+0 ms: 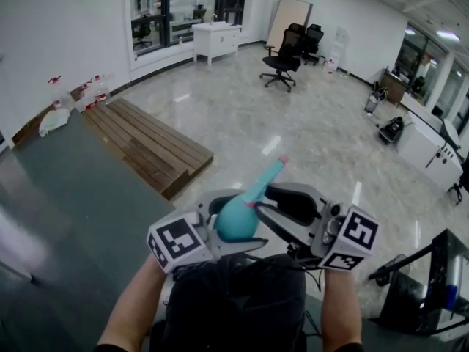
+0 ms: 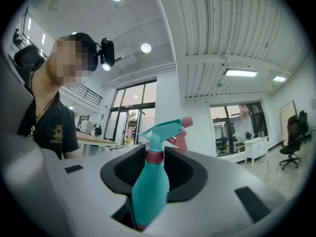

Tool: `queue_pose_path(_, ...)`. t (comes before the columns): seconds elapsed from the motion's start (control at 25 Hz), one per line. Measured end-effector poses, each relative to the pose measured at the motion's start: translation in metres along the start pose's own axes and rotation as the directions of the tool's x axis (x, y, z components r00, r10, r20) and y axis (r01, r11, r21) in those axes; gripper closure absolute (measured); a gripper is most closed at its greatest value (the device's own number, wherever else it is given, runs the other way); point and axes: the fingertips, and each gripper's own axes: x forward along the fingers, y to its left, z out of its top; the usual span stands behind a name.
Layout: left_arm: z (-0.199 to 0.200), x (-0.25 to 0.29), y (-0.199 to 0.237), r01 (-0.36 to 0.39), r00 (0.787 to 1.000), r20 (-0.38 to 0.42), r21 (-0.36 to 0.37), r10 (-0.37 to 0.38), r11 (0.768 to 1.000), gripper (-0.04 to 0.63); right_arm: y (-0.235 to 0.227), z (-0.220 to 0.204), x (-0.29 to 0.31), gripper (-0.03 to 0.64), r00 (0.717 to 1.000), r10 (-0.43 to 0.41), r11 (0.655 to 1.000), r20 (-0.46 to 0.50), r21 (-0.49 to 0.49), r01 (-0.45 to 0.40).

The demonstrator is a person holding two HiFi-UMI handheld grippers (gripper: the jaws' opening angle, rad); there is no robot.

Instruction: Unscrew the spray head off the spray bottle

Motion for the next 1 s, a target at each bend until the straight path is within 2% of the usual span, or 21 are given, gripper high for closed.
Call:
queue_pose_path(0.12,-0.004,0.004,0.017,-0.15,0.989,-0.007,-0.036,0.149,0.988,0.172,-0.007,0.0,-0.008,0.476,0.995,-0.095,0.995,0.009,-0.002,0.095)
queue_pose_path(0.24,-0.008,0.003,0.033,-0.272,0.962,-0.031,-0.042,0.271,0.961,0.172,-0.018,-0.002,-0.006,0.471,0.977,-0.211,0.977,-0.004,0.018,0.211)
queue_pose_path(0.4,-0.014,0.002,0.046,-0.378,0.924,-0.066,-0.008,0.377,0.926,0.171,-0.025,-0.008,0.007,0.471,0.946,-0.324,0.945,-0.033,0.024,0.325)
queue_pose_path(0.48,-0.015,0.002,0.047,-0.405,0.911,-0.08,0.016,0.405,0.914,0.171,-0.029,-0.01,0.011,0.428,0.931,-0.363,0.93,-0.037,0.036,0.365)
queue_pose_path(0.68,-0.017,0.006,0.047,-0.445,0.889,-0.092,0.056,0.449,0.894,0.17,-0.03,-0.016,0.016,0.428,0.929,-0.365,0.928,-0.065,0.057,0.369)
queue_pose_path(0.8,-0.018,0.007,0.044,-0.442,0.888,-0.102,0.078,0.448,0.894,0.17,-0.031,-0.017,0.015,0.43,0.925,-0.375,0.923,-0.057,0.064,0.378)
queue_pose_path(0.88,-0.019,0.007,0.042,-0.437,0.89,-0.105,0.084,0.444,0.895,0.17,-0.031,-0.017,0.013,0.476,0.923,-0.382,0.921,-0.052,0.064,0.385)
queue_pose_path(1.0,-0.018,0.007,0.041,-0.421,0.897,-0.107,0.088,0.429,0.903,0.17,-0.03,-0.017,0.012,0.479,0.928,-0.37,0.927,-0.054,0.05,0.372)
